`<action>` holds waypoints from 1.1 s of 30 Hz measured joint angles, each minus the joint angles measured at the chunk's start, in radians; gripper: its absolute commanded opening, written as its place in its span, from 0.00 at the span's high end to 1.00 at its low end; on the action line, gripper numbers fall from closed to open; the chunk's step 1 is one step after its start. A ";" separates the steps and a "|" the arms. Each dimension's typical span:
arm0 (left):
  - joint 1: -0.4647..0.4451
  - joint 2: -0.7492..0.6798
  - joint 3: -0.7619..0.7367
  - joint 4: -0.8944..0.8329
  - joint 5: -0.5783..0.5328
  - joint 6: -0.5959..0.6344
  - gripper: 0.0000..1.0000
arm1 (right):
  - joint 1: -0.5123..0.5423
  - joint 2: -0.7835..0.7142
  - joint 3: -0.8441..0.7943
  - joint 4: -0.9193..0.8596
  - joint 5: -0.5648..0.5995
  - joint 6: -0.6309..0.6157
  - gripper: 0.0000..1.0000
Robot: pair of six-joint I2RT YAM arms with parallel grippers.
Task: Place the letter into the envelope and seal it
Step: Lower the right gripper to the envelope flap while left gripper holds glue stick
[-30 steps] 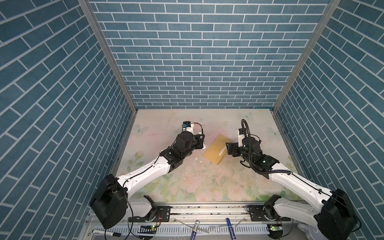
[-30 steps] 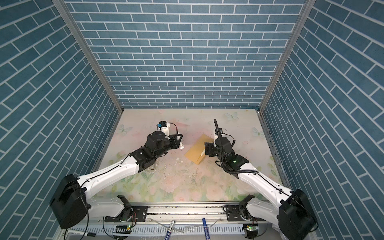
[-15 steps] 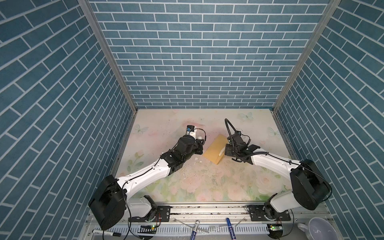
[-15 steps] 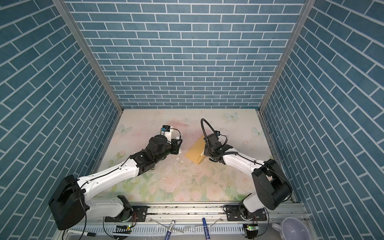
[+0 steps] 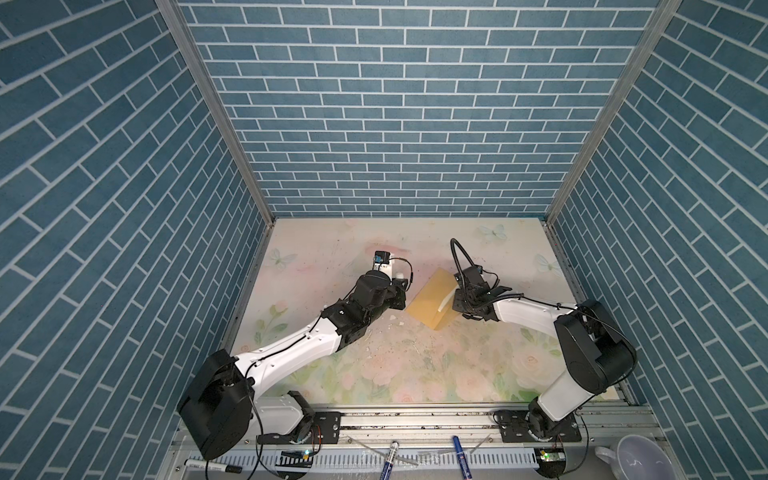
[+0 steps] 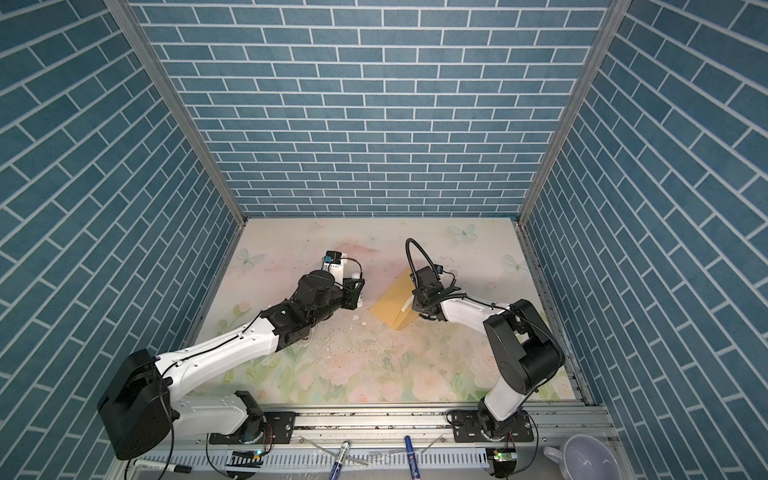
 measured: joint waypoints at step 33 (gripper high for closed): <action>-0.079 0.255 -0.029 0.154 0.021 0.051 1.00 | -0.111 -0.117 0.128 -0.138 -0.414 -0.533 0.54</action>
